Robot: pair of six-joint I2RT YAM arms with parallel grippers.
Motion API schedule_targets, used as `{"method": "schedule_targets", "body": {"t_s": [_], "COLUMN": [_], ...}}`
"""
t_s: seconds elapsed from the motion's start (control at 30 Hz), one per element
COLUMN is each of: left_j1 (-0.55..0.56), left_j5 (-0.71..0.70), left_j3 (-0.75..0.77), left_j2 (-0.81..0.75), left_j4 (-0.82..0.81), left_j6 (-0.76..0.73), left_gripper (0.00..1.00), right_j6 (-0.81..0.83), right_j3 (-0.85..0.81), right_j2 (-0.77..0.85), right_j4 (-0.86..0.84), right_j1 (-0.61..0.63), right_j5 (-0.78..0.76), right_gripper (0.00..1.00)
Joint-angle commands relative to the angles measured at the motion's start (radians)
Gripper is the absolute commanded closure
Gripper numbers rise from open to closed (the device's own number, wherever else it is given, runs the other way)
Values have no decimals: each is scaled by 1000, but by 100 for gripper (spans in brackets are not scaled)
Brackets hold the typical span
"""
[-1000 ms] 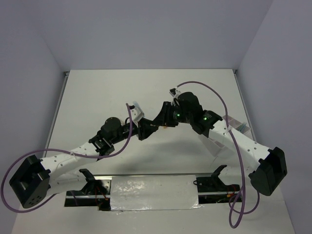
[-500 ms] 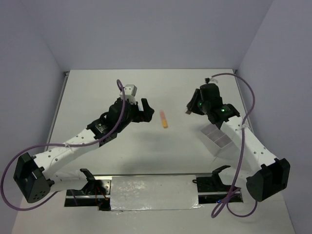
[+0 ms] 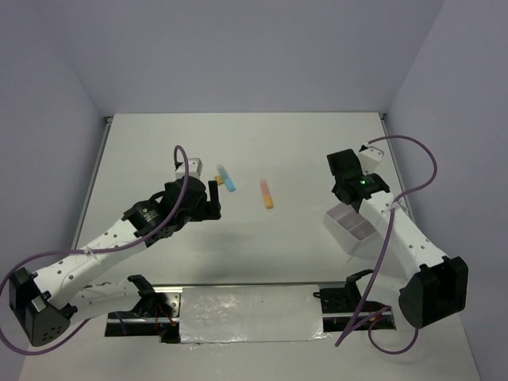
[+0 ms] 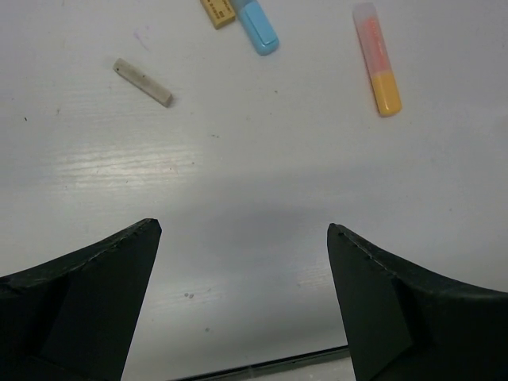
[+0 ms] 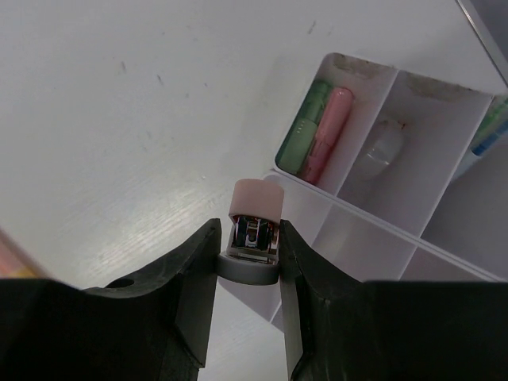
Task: Sort the stationery into containers
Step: Place the stationery in the storage box.
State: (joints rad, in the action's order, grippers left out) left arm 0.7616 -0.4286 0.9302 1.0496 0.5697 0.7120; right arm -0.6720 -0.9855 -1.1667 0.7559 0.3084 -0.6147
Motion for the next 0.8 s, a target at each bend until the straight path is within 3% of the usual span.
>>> {"method": "schedule_targets", "body": {"t_s": [0.0,0.47,0.77], "left_j1": [1,1,1], "left_j5": [-13,39,70], "left_j3": [-10,-22,-27], "left_j2": [-19,-5,4], "left_j4": [19,-10,-25], "left_j6": [-8,-17,-26], "left_gripper": [1,1,1], "right_j6": [-77,-87,-80], "right_j3": [16,80,107], "right_j2": [-8,-1,18], "right_j4": [23,-7,-27], "right_j1": [-9,-9,-9], "right_j5": [-80,-40,1], "right_gripper": [100,100,86]}}
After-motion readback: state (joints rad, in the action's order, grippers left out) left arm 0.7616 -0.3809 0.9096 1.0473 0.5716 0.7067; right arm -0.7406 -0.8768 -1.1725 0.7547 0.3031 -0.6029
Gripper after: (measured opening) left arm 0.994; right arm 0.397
